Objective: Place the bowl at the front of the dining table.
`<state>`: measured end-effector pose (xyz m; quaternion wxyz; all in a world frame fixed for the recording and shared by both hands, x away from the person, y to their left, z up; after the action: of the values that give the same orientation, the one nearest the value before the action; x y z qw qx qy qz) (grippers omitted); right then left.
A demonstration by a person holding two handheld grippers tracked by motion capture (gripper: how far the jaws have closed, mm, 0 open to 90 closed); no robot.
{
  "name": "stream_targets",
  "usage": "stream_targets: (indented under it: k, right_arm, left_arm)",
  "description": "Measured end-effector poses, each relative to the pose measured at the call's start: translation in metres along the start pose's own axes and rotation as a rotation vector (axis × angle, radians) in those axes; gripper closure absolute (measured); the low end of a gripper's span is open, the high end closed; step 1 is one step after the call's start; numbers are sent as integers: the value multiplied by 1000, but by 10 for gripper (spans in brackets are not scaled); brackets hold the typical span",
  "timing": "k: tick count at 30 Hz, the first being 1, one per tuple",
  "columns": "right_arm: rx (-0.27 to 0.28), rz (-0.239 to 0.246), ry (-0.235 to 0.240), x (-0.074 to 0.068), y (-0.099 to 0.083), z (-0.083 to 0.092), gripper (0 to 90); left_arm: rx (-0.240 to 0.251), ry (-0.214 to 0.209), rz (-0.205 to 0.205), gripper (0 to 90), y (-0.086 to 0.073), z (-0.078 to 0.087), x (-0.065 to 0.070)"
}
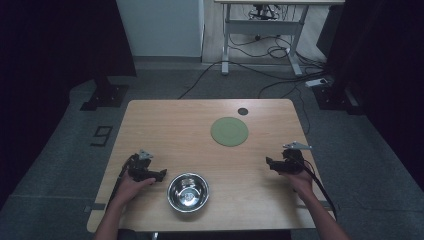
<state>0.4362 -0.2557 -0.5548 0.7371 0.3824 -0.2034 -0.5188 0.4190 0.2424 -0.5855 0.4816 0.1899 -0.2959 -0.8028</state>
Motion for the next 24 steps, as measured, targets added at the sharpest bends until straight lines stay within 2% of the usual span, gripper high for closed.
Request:
stream_targets:
  k: [3, 6, 12, 16, 24]
  right_arm:
    - [-3, 0, 13, -2, 0, 3, 156]
    - [-16, -26, 41, -6, 0, 5, 163]
    - [-16, -22, 62, -12, 1, 8, 163]
    - [-13, -33, 104, -19, 1, 10, 166]
    - [-13, 4, 146, -37, 3, 12, 165]
  left_arm:
    - [0, 0, 0, 0, 0, 0, 0]
    - [0, -1, -2, 0, 0, 0, 0]
    - [0, -1, -2, 0, 0, 0, 0]
    - [0, -1, -2, 0, 0, 0, 0]
    - [0, -2, -2, 0, 0, 0, 0]
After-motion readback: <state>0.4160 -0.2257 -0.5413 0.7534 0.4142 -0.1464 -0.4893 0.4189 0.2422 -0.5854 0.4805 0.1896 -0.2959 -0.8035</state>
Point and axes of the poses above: each handheld gripper's, and its own axes: z roughly backward along the jaws, y roughly out of its top, x roughly to its right, the point moved 5 cm from there along -z, roughly forward along the jaws, and after that the axes turned 2 degrees about y, right-handed, at the moved point
